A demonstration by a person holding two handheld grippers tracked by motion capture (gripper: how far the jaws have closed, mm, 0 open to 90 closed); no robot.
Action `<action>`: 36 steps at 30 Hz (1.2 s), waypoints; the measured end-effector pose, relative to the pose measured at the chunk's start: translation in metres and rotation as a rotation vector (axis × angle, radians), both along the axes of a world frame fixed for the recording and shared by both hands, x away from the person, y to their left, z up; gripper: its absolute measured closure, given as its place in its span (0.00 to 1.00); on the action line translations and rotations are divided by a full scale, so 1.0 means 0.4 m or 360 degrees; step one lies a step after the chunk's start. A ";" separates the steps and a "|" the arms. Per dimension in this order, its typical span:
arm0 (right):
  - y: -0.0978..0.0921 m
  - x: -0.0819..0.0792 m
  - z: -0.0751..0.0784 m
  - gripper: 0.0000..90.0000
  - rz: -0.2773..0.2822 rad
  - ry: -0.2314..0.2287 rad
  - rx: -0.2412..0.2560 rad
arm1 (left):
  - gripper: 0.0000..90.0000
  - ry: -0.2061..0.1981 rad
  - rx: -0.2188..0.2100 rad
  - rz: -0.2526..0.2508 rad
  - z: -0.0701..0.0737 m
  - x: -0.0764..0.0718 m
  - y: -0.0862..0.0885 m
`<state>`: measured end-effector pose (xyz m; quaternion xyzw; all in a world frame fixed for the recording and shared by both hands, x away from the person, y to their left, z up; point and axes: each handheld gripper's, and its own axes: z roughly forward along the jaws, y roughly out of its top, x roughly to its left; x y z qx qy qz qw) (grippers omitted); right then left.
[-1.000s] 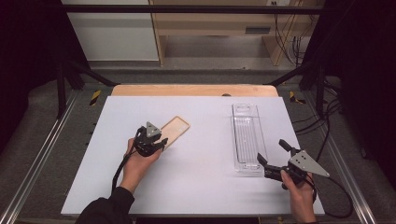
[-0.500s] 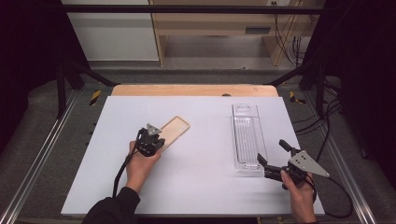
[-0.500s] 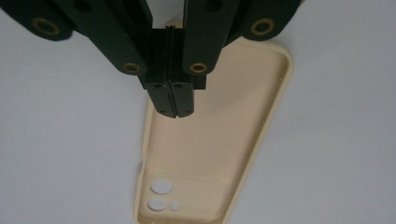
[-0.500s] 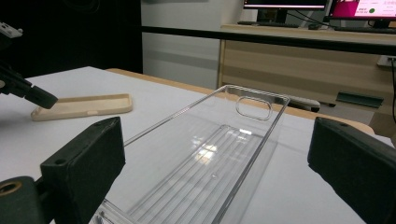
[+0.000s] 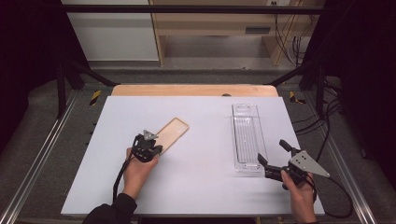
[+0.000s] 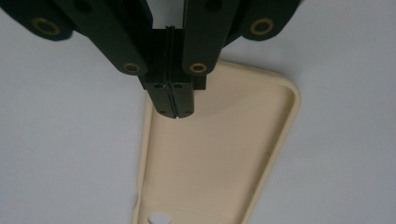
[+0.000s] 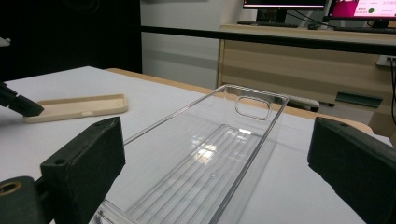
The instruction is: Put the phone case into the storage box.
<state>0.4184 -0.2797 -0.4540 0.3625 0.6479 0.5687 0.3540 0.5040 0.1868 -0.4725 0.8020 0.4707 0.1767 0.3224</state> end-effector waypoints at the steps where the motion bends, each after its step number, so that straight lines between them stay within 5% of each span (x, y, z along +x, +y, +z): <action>1: 0.000 0.000 0.000 0.05 0.0001 -0.0007 -0.0007 | 1.00 0.0002 -0.0003 -0.0009 0.000 -0.010 0.002; 14: 0.011 -0.003 -0.004 0.05 -0.0003 -0.0001 -0.0067 | 1.00 -0.0067 0.0006 -0.0119 -0.010 -0.191 0.041; 19: 0.011 -0.004 -0.005 0.05 -0.0017 0.0006 -0.0078 | 1.00 -0.0046 -0.0054 -0.0153 -0.013 -0.249 0.062; 27: 0.012 -0.002 -0.005 0.05 -0.0017 0.0000 -0.0088 | 1.00 0.0018 -0.0133 -0.0164 -0.013 -0.314 0.100; 36: 0.012 -0.003 -0.008 0.05 -0.0013 0.0010 -0.0086 | 1.00 0.0029 -0.0105 -0.0172 -0.010 -0.337 0.110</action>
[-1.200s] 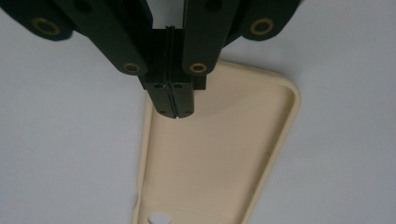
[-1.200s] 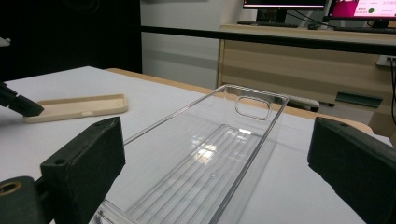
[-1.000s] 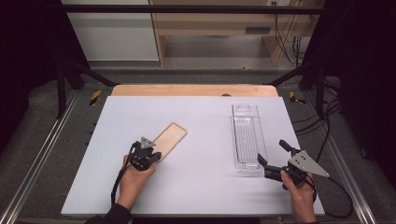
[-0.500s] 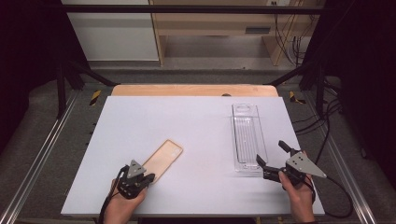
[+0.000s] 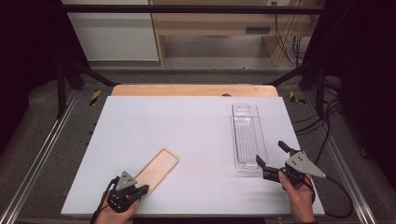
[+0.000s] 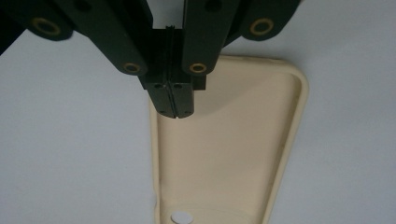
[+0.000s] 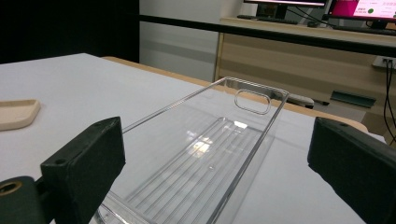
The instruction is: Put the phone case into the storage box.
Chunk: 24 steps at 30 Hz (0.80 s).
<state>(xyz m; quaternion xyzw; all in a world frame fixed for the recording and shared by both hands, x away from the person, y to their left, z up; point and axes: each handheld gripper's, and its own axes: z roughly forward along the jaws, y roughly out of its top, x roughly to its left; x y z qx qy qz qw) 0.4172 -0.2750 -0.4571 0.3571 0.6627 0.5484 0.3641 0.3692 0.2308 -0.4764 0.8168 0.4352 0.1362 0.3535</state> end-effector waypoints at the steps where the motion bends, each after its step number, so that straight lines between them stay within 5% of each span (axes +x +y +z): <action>1: -0.001 0.000 0.000 0.05 -0.0001 -0.0006 0.0001 | 1.00 -0.0002 -0.0001 -0.0002 0.000 0.000 0.000; 7: 0.003 0.003 0.000 0.05 0.0002 -0.0001 0.0003 | 1.00 -0.0054 -0.0004 -0.0028 0.002 0.003 0.007; 15: 0.011 0.004 0.001 0.05 0.0008 0.0001 -0.0018 | 0.98 -0.0317 -0.0041 0.0080 0.044 0.013 0.048; 18: 0.011 0.005 0.000 0.05 0.0011 0.0001 -0.0015 | 0.90 -0.0404 -0.0036 0.0143 0.053 0.027 0.060; 24: 0.009 0.004 -0.001 0.05 0.0007 0.0001 -0.0016 | 0.58 -0.0529 -0.0001 0.0159 0.063 0.069 0.053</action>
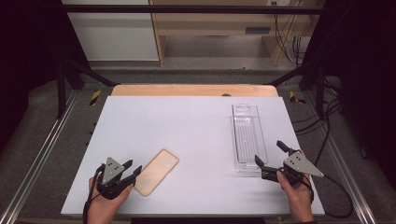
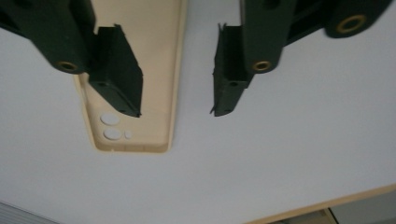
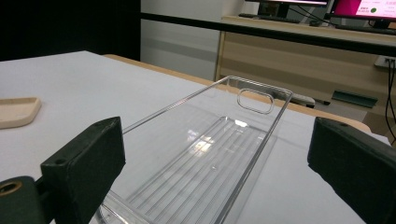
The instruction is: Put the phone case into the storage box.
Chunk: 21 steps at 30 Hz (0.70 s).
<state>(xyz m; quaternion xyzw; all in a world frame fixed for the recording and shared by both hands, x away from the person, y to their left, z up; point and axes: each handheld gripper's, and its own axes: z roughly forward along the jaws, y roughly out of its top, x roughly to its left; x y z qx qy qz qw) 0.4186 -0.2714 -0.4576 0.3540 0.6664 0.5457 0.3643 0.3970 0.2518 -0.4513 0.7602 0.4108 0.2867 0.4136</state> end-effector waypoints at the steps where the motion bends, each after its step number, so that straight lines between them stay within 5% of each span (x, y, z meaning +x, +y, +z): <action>1: -0.001 -0.001 0.001 0.05 -0.0001 0.0000 0.0002 | 0.53 -0.0016 0.0006 -0.0005 -0.001 0.010 -0.003; 4: -0.002 0.000 0.001 0.05 -0.0009 -0.0002 -0.0001 | 0.40 0.0003 -0.0005 -0.0033 -0.007 0.051 -0.008; 9: 0.000 -0.003 0.003 0.05 -0.0013 -0.0004 0.0007 | 0.12 0.0152 0.0034 -0.0058 -0.025 0.089 -0.009; 16: 0.004 -0.002 0.003 0.05 -0.0008 -0.0003 -0.0004 | 0.07 0.0207 0.0047 -0.0019 -0.042 0.068 0.020; 21: 0.000 -0.002 0.001 0.05 -0.0014 0.0002 0.0000 | 0.15 0.0277 0.0030 -0.0025 -0.047 0.068 0.022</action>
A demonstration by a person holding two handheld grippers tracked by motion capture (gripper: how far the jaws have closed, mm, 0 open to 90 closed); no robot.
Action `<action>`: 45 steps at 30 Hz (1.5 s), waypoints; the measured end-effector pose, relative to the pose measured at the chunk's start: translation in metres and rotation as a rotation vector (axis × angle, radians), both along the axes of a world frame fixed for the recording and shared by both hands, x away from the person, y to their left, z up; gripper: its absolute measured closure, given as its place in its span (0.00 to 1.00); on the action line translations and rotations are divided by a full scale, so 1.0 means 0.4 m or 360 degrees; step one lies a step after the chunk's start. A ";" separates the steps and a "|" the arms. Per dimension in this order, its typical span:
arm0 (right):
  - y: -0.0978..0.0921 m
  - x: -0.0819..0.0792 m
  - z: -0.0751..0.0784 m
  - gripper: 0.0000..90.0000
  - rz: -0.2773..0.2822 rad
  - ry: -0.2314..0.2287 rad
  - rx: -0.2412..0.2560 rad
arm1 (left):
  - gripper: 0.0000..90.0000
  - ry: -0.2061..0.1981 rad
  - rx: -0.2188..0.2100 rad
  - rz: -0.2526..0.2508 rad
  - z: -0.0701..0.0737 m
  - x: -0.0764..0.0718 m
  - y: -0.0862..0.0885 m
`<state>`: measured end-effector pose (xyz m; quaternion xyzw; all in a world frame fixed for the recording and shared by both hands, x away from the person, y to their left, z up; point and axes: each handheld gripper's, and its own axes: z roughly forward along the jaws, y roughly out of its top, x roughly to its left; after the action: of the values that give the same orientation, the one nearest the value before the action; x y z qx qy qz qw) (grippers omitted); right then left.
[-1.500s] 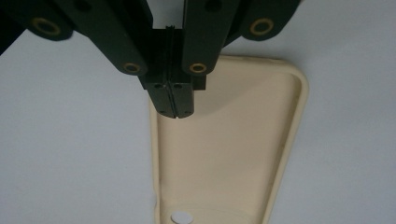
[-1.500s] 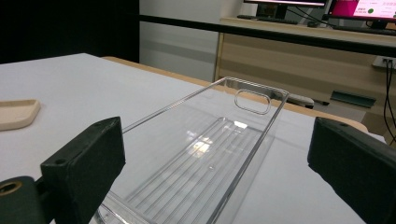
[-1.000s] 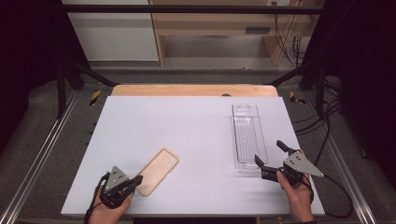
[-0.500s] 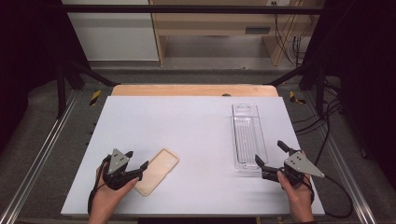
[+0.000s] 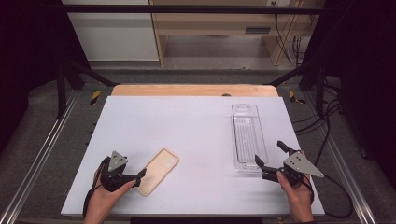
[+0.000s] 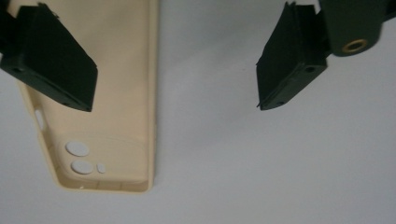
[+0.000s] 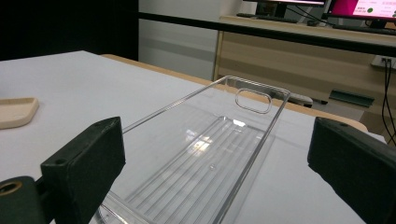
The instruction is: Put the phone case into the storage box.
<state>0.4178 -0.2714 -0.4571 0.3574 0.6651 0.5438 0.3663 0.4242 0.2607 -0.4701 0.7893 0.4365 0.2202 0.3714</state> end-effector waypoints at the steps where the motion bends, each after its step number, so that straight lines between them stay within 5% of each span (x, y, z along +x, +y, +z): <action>1: -0.002 -0.001 0.000 0.05 -0.0005 0.0003 0.0004 | 0.19 0.0011 -0.0009 -0.0001 -0.001 0.000 -0.001; 9: 0.002 0.001 -0.002 0.05 0.0005 0.0003 -0.0004 | 0.50 0.0087 0.0009 -0.0027 -0.007 -0.001 0.000; 17: 0.002 0.000 -0.002 0.05 0.0000 0.0007 0.0008 | 0.68 0.0123 0.0031 -0.0070 -0.012 -0.003 -0.007; 31: 0.000 0.000 -0.006 0.05 0.0000 0.0018 0.0025 | 0.85 0.0163 0.0042 -0.0054 -0.017 0.000 -0.014; 38: -0.002 0.001 -0.005 0.05 -0.0003 0.0017 0.0022 | 0.95 0.0231 -0.0072 -0.0048 -0.020 0.008 0.000; 41: 0.000 0.001 -0.006 0.05 -0.0002 0.0020 0.0017 | 0.95 0.0224 -0.0061 -0.0049 -0.019 0.007 -0.003; 45: 0.004 0.001 -0.005 0.05 0.0006 0.0018 0.0009 | 0.97 0.0162 0.0039 -0.0093 -0.017 0.002 -0.015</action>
<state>0.4180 -0.2699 -0.4589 0.3601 0.6664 0.5443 0.3605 0.4249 0.2549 -0.4770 0.8163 0.4290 0.1742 0.3454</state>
